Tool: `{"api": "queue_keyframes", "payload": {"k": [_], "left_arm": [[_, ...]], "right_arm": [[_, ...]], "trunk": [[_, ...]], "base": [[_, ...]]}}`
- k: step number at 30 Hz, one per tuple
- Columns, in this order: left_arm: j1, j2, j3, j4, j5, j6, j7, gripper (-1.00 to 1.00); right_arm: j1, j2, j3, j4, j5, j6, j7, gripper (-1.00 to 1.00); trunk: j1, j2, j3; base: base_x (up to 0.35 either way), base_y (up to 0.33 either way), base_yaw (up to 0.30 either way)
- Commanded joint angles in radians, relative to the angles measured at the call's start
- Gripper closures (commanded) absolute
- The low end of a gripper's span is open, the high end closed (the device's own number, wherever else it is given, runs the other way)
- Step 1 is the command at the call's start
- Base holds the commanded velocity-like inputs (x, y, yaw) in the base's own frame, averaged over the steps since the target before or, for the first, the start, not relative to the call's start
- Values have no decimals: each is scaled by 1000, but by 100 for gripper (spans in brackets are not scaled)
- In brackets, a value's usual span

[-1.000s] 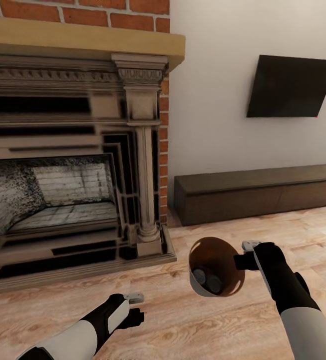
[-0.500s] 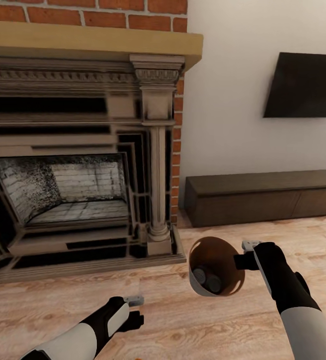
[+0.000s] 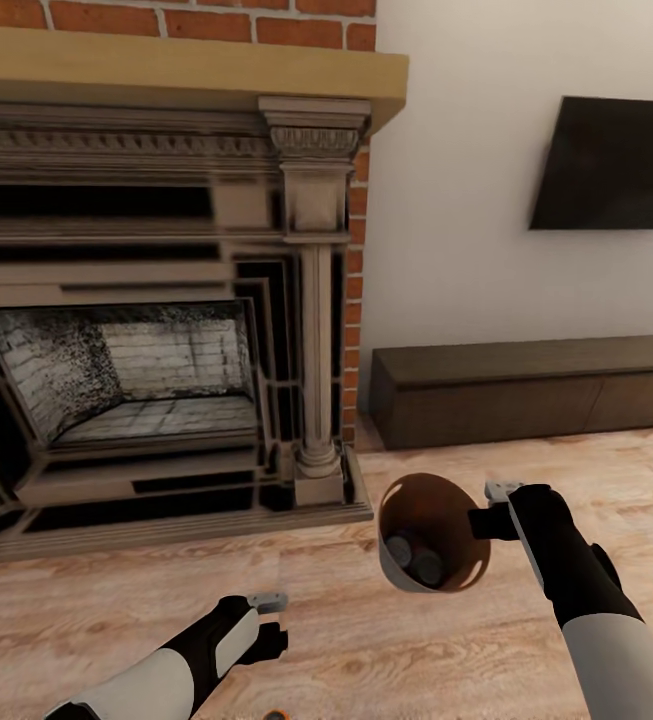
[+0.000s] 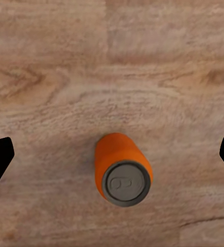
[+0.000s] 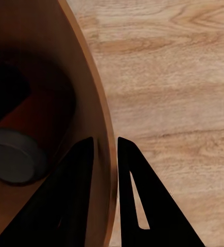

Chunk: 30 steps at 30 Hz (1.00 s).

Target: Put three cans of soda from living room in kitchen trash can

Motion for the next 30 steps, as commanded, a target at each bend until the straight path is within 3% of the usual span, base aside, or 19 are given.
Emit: {"api": "queue_keyframes", "payload": {"k": [1, 4, 9, 21, 30], "left_arm": [[0, 0, 0, 0, 0, -1, 0, -100], [0, 0, 0, 0, -1, -2, -1, -100], [0, -1, 0, 0, -1, -4, 0, -100], [2, -2, -1, 0, 0, -4, -2, -100], [2, -5, -2, 0, 0, -4, -2, -100]], "right_arm": [[-1, 0, -1, 0, -17, 2, 5, 100], [-1, 0, 0, 0, -17, 2, 5, 100], [-1, 0, 0, 0, -17, 2, 5, 100], [0, 0, -2, -6, -17, 2, 5, 100], [11, 5, -15, -212, -17, 2, 5, 100]], "trunk": [[0, 0, -4], [2, -1, -15], [2, -1, -15], [6, -3, -54], [6, -3, -54]], "base": [[0, 0, 0], [0, 0, 0], [0, 0, 0], [0, 0, 0], [0, 0, 0]]}}
